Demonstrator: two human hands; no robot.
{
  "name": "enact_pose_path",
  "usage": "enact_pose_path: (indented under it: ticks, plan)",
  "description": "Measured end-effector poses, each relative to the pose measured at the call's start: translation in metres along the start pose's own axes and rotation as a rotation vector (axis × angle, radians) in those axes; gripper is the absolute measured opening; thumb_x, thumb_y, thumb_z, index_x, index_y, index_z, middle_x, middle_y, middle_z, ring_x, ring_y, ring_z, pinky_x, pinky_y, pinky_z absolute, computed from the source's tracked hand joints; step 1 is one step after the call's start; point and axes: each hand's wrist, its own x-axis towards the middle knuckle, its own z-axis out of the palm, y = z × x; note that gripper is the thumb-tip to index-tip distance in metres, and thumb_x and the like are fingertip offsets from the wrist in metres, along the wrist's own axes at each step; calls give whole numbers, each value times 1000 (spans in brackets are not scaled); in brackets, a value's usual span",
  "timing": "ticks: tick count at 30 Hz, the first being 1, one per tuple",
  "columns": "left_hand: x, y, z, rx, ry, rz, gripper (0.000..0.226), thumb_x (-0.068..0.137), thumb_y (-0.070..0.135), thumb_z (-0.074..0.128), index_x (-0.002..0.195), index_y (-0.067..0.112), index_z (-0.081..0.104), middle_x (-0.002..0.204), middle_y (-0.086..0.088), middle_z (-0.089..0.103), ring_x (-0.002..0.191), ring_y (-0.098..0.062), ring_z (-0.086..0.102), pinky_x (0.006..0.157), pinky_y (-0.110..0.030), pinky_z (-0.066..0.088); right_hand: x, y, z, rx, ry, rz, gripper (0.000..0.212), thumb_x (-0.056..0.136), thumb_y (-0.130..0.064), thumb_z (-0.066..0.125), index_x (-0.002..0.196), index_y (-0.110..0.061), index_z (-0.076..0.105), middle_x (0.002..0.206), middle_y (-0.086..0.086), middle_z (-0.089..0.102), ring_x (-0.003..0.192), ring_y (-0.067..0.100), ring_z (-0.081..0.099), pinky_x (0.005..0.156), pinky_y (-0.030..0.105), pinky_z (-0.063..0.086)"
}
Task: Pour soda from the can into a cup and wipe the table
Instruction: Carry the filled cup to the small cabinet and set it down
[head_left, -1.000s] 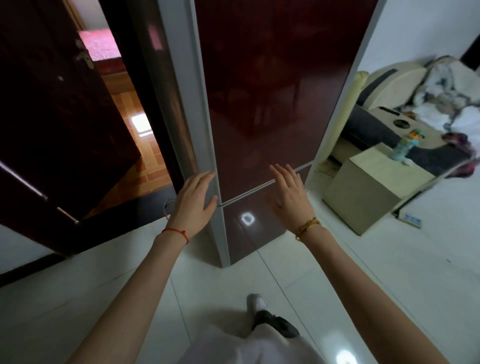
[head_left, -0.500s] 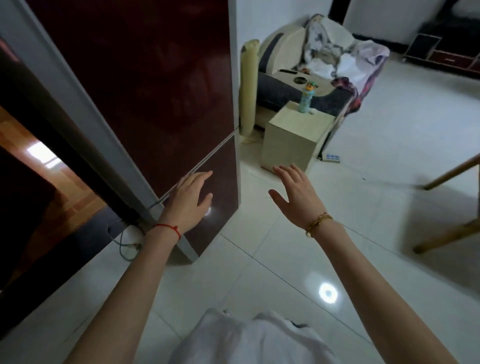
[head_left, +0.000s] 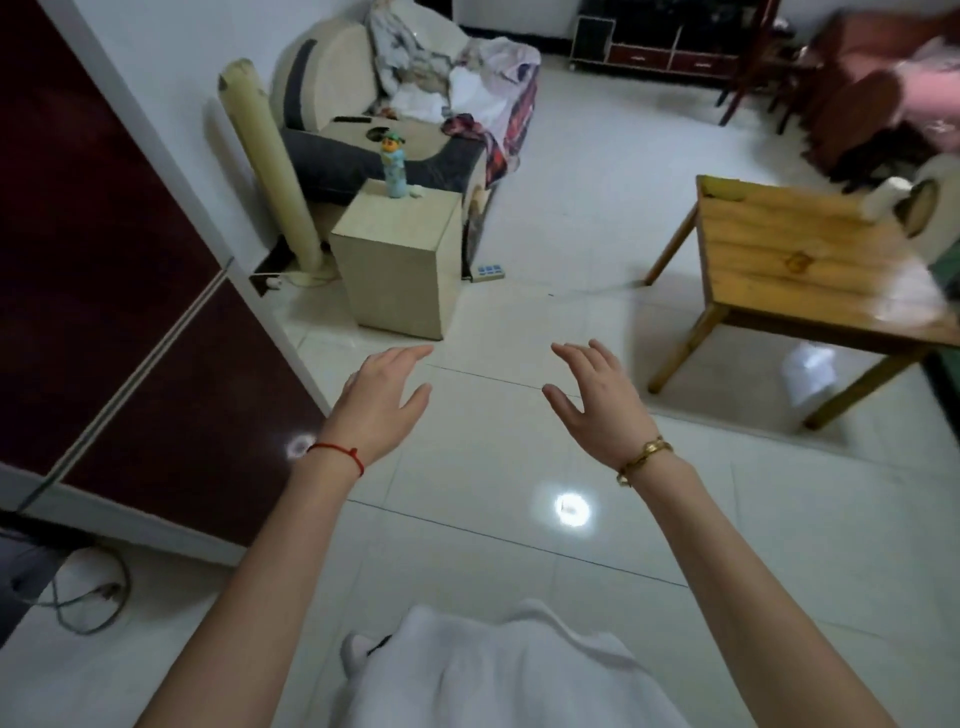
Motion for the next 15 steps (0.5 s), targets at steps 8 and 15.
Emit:
enact_pose_path:
  ticks: [8, 15]
  plan:
    - [62, 115, 91, -42, -68, 163, 45, 96, 22, 55, 140, 18, 48, 139, 0, 53, 131, -20, 45, 111, -42, 37, -44, 134, -67, -44, 100, 164, 51, 97, -35, 48, 141, -12, 41, 141, 3, 47, 141, 25, 27, 117, 32, 19]
    - [113, 183, 146, -37, -165, 271, 44, 96, 24, 54, 140, 19, 48, 138, 1, 54, 130, -20, 46, 109, -45, 38, -61, 221, -95, 5, 152, 340, 52, 97, -36, 47, 143, -13, 40, 145, 1, 44, 143, 23, 24, 118, 36, 21]
